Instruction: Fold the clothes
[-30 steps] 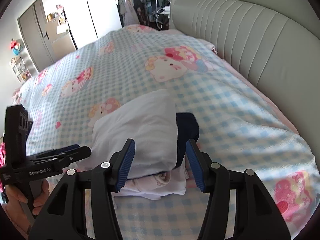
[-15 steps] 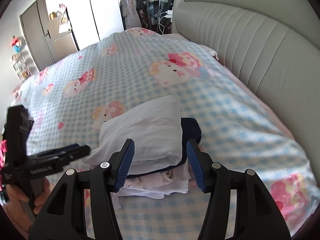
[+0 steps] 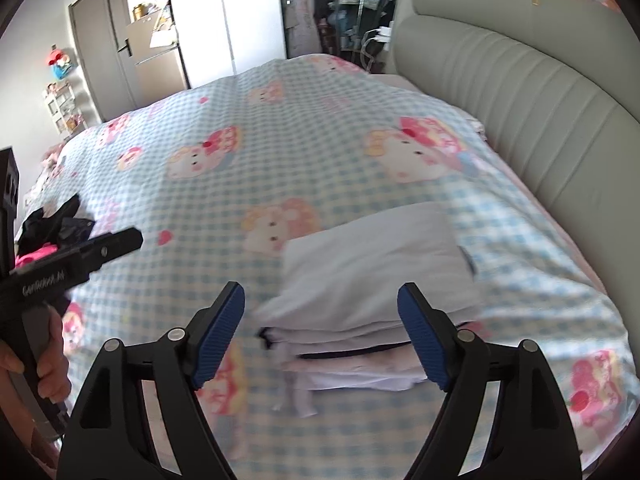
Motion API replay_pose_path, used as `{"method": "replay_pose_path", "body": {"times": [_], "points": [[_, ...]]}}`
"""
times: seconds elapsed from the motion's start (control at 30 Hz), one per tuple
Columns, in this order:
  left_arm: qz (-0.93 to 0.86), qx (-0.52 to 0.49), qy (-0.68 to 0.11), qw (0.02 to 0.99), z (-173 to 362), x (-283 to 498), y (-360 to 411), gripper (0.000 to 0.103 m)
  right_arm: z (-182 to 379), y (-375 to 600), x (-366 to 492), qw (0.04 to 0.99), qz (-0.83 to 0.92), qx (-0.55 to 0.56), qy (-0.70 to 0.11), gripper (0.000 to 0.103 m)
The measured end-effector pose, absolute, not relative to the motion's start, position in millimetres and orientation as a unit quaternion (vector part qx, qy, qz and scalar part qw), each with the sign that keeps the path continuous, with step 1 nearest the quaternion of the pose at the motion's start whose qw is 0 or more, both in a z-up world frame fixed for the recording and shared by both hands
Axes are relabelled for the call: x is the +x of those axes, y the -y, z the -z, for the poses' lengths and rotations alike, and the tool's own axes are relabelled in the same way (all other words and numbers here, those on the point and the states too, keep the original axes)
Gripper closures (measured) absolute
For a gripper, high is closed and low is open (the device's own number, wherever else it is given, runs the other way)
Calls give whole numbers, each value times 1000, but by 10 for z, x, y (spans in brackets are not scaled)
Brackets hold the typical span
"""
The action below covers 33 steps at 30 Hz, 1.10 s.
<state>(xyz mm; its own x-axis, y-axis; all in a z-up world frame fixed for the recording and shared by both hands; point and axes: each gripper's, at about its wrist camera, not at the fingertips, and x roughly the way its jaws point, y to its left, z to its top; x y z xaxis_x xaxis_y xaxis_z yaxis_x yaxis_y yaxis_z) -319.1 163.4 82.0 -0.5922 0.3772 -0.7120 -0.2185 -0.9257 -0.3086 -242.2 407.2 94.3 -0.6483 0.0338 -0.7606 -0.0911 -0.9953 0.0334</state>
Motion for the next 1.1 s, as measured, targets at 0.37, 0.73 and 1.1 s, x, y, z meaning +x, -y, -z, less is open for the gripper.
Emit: {"method": "replay_pose_path", "body": {"times": [0.37, 0.73, 1.1], "points": [[-913, -388, 97, 76, -1075, -2955, -319, 22, -1039, -2752, -2590, -25, -913, -408, 4, 16], [-919, -388, 74, -5, -1113, -2171, 647, 18, -992, -1824, -2257, -38, -917, -397, -8, 16], [-921, -383, 71, -20, -711, -843, 800, 17, -880, -1593, -1239, -53, -917, -394, -25, 15]]}}
